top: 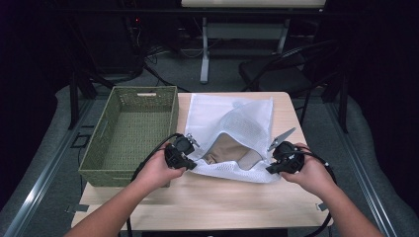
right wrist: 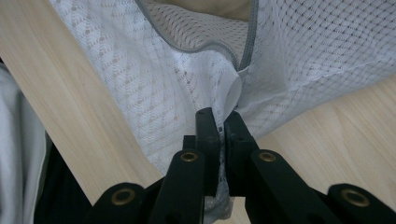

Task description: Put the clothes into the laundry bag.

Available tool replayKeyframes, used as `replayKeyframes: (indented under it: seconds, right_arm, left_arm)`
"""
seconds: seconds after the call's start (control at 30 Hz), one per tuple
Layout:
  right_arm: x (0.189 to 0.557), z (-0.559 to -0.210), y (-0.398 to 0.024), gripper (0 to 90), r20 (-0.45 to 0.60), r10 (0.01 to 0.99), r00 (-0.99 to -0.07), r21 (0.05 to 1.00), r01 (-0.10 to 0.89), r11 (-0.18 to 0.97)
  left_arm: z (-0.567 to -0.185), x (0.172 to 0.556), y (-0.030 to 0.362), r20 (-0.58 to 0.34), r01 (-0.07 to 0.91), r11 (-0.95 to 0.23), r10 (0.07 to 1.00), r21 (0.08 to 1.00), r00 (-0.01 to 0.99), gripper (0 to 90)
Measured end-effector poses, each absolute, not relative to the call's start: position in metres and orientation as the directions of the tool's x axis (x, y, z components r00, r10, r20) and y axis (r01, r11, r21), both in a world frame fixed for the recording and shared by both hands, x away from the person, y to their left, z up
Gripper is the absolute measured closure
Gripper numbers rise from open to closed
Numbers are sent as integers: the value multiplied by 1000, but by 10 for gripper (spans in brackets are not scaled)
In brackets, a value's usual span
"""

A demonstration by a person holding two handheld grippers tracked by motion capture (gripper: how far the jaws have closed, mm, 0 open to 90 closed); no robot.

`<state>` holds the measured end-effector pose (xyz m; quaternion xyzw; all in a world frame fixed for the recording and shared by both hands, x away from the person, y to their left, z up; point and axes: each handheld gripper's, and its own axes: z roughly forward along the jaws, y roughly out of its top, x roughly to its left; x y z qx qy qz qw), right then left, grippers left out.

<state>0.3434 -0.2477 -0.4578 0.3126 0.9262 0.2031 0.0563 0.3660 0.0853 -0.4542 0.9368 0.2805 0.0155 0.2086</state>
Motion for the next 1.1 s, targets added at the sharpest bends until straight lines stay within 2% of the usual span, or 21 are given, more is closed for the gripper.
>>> replayKeyframes:
  seconds: [0.5, 0.83, 1.1]
  right_arm:
    - [359, -433, -239, 873, 11, 574, -818, 360, 539, 761]
    - [364, -408, -238, 873, -21, 581, -814, 385, 530, 756]
    - [370, -385, -232, 873, -81, 582, -809, 391, 511, 766]
  left_arm:
    - [-425, 381, 80, -49, 508, -781, 528, 364, 848, 889]
    - [-400, 390, 86, -60, 517, -771, 536, 372, 842, 889]
    - [-377, 395, 85, -15, 507, -771, 544, 384, 839, 889]
